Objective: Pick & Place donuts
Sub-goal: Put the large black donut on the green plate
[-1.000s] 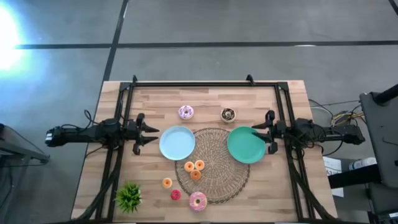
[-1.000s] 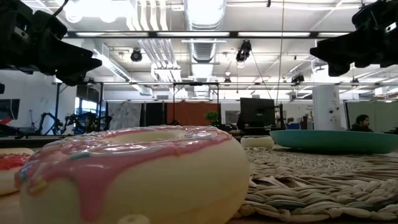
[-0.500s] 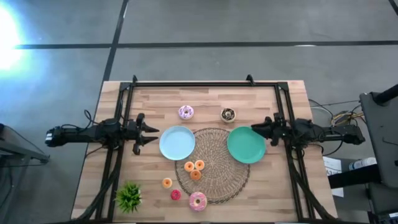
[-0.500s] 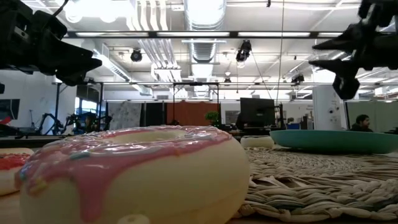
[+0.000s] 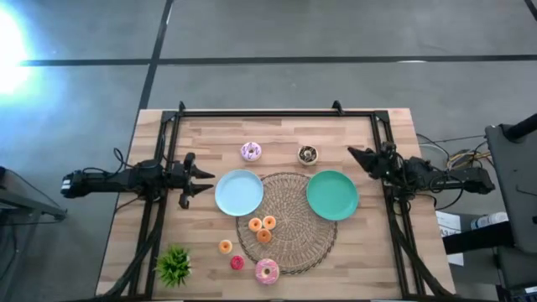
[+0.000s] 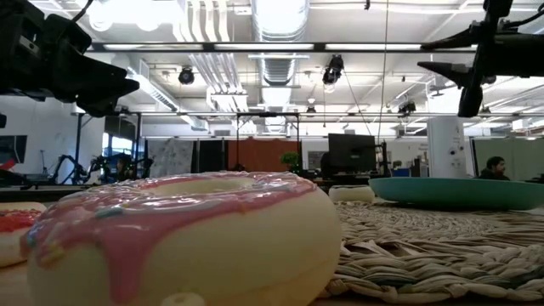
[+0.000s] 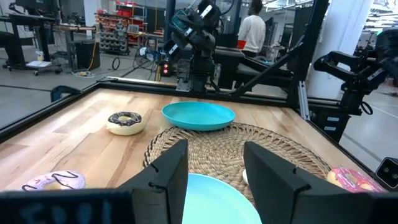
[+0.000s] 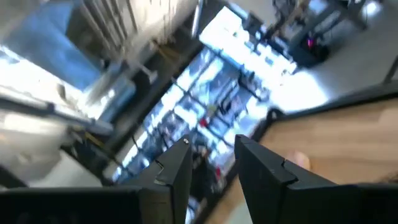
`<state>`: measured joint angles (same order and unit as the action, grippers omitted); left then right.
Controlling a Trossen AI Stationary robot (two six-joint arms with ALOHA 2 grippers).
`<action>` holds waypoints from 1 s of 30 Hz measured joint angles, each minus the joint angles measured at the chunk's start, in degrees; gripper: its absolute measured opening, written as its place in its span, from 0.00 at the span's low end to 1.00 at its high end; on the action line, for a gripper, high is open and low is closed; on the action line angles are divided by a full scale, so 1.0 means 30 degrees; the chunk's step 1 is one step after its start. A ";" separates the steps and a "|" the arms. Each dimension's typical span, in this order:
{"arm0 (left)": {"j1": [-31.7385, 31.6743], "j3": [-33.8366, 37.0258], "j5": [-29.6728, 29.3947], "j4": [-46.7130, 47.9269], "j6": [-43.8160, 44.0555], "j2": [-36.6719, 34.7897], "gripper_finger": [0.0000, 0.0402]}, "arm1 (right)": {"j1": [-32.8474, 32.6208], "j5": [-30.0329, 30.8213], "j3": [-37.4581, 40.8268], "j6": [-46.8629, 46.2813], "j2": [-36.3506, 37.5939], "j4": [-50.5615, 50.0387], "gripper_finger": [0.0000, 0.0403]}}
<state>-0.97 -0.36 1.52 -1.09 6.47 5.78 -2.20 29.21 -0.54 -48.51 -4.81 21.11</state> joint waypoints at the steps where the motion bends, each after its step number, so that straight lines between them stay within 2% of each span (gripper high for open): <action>1: 0.0001 0.0000 0.0000 -0.0007 0.0000 0.0000 0.33 | -0.0013 0.0369 0.0000 0.0136 -0.0057 0.0302 0.27; 3: -0.0007 0.0000 0.0000 -0.0021 -0.0004 0.0000 0.33 | -0.0007 0.1141 0.0000 -0.0052 -0.0292 0.0901 0.26; 5: -0.0007 0.0000 0.0000 -0.0027 -0.0004 0.0000 0.33 | -0.0007 0.1713 0.0000 -0.1628 -0.0783 0.1041 0.25; 9: -0.0002 0.0000 0.0000 -0.0048 0.0000 0.0000 0.33 | 0.0051 0.1615 0.0000 -0.4735 -0.2478 0.1443 0.25; 13: 0.0001 0.0000 0.0000 -0.0057 -0.0001 0.0000 0.33 | 0.0051 0.0689 -0.0007 -0.3979 -0.4572 0.2671 0.26; 16: -0.0004 0.0000 0.0000 -0.0057 -0.0002 0.0000 0.33 | 0.0051 0.0607 -0.0437 -0.2924 -0.5985 0.2246 0.26; 19: -0.0003 0.0000 0.0000 -0.0060 -0.0004 0.0000 0.33 | 0.0051 -0.0020 -0.1475 -0.2173 -0.7102 -0.0102 0.28; 25: 0.0001 0.0000 0.0000 -0.0064 -0.0004 0.0000 0.33 | 0.0041 -0.2170 -0.5438 -0.0221 -0.9237 -0.8699 0.35; 30: -0.0003 0.0000 -0.0002 -0.0072 0.0001 0.0000 0.33 | 0.0036 -0.2947 -0.8186 0.2490 -1.0859 -1.2018 0.44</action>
<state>-0.98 -0.36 1.51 -1.30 6.47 5.78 -2.09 20.37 -25.09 -41.04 -37.39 -14.95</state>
